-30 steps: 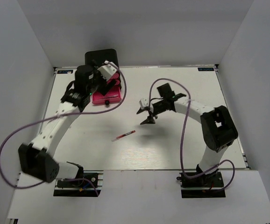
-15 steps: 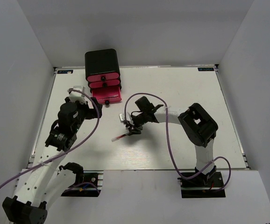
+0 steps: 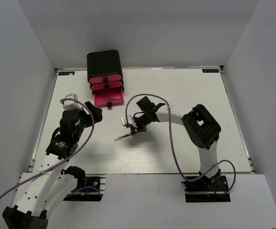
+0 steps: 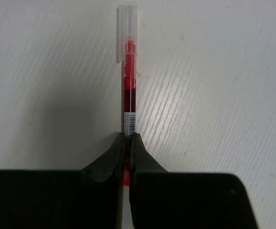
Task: Sort the stationery into containers
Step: Grab a piece of stationery with the right arm, then place the stationery into the container
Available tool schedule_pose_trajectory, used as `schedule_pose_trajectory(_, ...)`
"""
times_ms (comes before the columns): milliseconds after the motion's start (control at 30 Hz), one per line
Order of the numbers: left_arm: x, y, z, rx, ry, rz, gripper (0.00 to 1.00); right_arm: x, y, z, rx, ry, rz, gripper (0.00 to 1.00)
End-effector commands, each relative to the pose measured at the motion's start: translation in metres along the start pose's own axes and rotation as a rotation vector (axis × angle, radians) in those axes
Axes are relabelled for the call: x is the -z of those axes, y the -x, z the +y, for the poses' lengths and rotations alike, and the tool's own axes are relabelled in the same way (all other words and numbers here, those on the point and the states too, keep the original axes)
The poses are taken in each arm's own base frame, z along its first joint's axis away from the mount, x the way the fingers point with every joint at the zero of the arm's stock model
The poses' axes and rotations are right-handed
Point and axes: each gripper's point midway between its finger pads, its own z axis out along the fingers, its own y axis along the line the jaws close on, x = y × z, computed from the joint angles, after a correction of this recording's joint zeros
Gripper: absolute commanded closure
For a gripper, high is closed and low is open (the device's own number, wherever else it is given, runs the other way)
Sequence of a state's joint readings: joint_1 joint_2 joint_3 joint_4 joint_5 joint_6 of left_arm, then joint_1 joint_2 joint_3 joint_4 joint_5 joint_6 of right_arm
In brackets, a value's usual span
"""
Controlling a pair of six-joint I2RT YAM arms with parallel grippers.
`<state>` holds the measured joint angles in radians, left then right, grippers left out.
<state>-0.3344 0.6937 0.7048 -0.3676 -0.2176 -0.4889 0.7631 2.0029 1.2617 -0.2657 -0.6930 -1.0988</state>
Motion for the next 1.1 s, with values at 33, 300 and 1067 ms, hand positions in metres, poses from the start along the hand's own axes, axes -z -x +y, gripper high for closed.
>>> schedule_pose_trajectory(33,0.0,-0.035,0.016,0.249,0.079,0.05,0.01,0.034,0.02,-0.029,-0.083,-0.077,0.009,1.0)
schedule_pose_trajectory(300,0.002,-0.06,0.03,0.469,0.106,0.019,0.01,0.092,0.062,-0.158,0.083,-0.412,-0.026,1.0)
schedule_pose_trajectory(1067,-0.014,-0.099,0.039,0.493,0.182,0.135,0.01,0.045,0.079,-0.272,0.25,-0.67,-0.144,1.0)
